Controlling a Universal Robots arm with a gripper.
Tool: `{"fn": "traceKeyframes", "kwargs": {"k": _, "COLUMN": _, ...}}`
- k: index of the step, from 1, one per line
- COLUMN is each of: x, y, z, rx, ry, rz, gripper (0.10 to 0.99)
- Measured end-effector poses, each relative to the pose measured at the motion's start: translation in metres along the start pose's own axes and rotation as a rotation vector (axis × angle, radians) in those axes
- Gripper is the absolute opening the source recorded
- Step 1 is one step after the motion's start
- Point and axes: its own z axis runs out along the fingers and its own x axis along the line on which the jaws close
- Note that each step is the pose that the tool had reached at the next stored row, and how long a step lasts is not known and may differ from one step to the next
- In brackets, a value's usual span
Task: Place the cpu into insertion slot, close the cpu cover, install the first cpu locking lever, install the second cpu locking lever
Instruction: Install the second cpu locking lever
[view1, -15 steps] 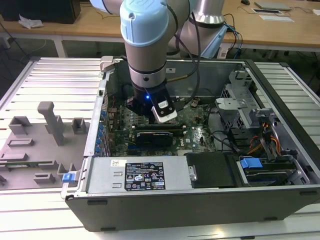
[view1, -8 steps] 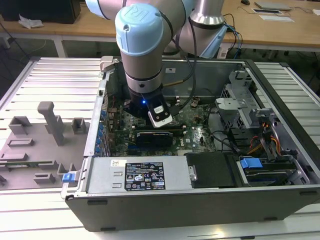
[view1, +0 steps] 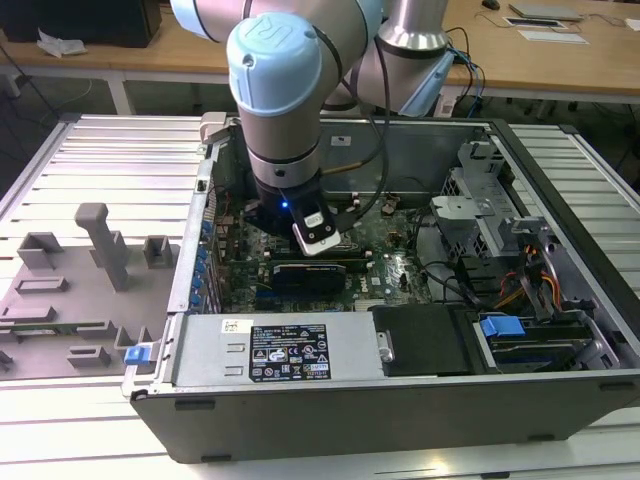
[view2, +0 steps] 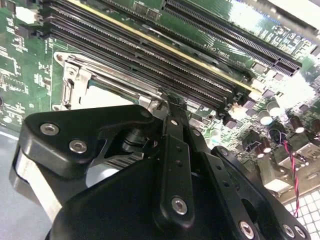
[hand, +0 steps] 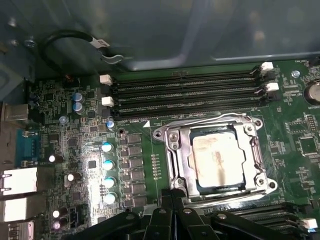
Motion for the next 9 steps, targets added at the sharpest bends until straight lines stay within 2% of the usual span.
{"fn": "traceKeyframes", "kwargs": {"k": 7, "x": 0.0008, "y": 0.0005, "z": 0.0006, "rx": 0.0, "ry": 0.0, "rz": 0.0, "gripper": 0.106}}
{"fn": "traceKeyframes", "kwargs": {"k": 9, "x": 0.0007, "y": 0.001, "z": -0.0013, "rx": 0.0, "ry": -0.0002, "rz": 0.0, "gripper": 0.106}}
